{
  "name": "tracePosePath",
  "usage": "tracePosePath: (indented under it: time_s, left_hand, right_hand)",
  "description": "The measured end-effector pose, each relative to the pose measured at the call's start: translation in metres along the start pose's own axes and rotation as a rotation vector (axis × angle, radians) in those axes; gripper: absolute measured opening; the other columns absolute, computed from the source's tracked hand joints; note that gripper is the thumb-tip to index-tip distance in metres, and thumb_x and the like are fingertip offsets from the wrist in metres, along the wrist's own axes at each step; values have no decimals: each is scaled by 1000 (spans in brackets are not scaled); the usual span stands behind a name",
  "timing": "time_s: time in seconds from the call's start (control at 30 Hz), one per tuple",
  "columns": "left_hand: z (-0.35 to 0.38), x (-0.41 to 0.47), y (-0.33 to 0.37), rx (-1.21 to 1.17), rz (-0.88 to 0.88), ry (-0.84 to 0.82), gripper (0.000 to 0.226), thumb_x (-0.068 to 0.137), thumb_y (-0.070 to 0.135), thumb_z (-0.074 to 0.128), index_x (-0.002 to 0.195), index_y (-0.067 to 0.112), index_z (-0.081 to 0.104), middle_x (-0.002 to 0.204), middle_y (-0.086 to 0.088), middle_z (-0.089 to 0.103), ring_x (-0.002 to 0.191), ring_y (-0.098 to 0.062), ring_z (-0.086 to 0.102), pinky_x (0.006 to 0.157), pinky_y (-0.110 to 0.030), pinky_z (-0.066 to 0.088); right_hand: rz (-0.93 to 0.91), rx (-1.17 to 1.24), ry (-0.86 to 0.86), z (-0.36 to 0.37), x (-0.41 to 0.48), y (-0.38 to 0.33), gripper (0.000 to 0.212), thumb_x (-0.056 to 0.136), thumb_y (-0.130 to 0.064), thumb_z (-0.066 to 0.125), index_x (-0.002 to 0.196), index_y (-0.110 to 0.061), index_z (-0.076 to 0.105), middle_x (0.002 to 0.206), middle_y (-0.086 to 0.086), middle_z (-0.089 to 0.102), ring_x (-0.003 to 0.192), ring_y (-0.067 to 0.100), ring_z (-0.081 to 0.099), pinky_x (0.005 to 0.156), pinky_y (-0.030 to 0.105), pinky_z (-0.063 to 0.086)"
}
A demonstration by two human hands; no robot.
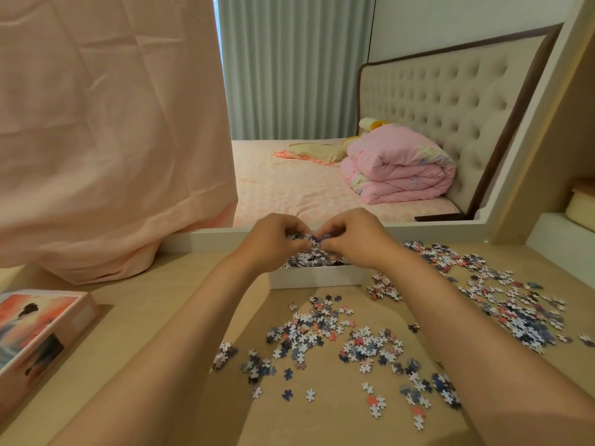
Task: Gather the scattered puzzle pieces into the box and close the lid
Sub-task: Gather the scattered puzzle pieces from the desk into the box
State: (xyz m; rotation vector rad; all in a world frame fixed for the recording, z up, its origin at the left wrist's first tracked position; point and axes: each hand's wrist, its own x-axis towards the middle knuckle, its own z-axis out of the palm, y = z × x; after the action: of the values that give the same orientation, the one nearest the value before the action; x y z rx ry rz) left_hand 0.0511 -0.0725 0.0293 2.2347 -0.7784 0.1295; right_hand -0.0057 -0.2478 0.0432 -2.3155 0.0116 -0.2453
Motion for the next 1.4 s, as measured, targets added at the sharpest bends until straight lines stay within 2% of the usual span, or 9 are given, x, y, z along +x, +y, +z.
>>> tracePosePath:
  time_s: [0.23, 0.4, 0.57, 0.73, 0.93, 1.03, 1.17, 1.3, 1.4]
  left_hand:
    - [11, 23, -24, 122, -30, -131, 21, 90, 23, 69, 111, 21, 74, 94, 6, 72, 87, -10, 65, 77, -25, 47]
    - [12, 21, -35, 71, -12, -19, 28, 100, 17, 53, 123, 15, 67, 140, -3, 55, 129, -17, 51, 105, -31, 40]
    - [10, 7, -35, 152, 0, -75, 30, 101, 26, 46, 124, 24, 67, 121, 5, 68, 107, -14, 61, 90, -27, 45]
    - [17, -3, -41, 483, 67, -383, 44, 103, 43, 30, 138, 32, 53, 147, 11, 48, 139, -8, 37, 115, -39, 22]
    - [16, -2, -38, 567, 113, -290, 55, 93, 56, 36, 138, 30, 53, 147, 7, 46, 134, -10, 39, 117, -41, 16]
    - [19, -4, -36, 617, 107, -397, 60, 91, 59, 38, 143, 32, 48, 153, 6, 39, 140, -12, 32, 119, -44, 13]
    - [22, -2, -35, 679, 74, -429, 66, 91, 60, 41, 151, 32, 34, 160, 5, 25, 146, -18, 23, 118, -43, 10]
    - [16, -11, -29, 551, 103, -271, 63, 89, 52, 49, 148, 34, 37, 157, 6, 30, 143, -16, 27, 117, -41, 14]
    - [8, -27, -28, 455, 207, -39, 40, 88, 41, 54, 126, 32, 60, 132, 9, 52, 120, -14, 47, 102, -37, 36]
  right_hand:
    - [5, -201, -146, 20, 34, 20, 22, 96, -15, 62, 112, -22, 76, 97, 2, 74, 82, 17, 65, 74, 29, 51]
    - [-33, -229, -55, 19, 35, 28, 24, 98, -19, 59, 115, -25, 75, 102, -2, 72, 75, 10, 60, 62, 18, 41]
    - [-87, -247, -44, 20, 20, 26, 14, 92, -30, 67, 99, -28, 79, 87, -11, 72, 81, 5, 65, 77, 26, 51]
    - [-83, -448, -405, 30, 11, 28, 43, 101, -53, 39, 136, -36, 58, 146, -8, 53, 132, 17, 49, 109, 36, 39]
    - [-53, -560, -392, 24, 10, 26, 54, 99, -63, 31, 143, -37, 50, 157, -6, 37, 142, 20, 38, 114, 40, 32]
    - [-90, -562, -410, 28, 6, 28, 52, 99, -62, 31, 139, -37, 55, 152, -6, 46, 137, 19, 44, 115, 44, 31]
    - [-105, -700, -378, 24, 6, 28, 54, 100, -61, 27, 136, -36, 59, 155, -7, 41, 143, 17, 36, 121, 54, 7]
    - [-146, -491, -240, 8, -3, 22, 40, 101, -47, 44, 134, -33, 60, 154, -9, 42, 138, 17, 43, 116, 42, 30]
    - [-252, -444, -74, 4, -19, 13, 29, 100, -35, 50, 121, -28, 70, 124, -9, 63, 105, 11, 58, 93, 32, 45]
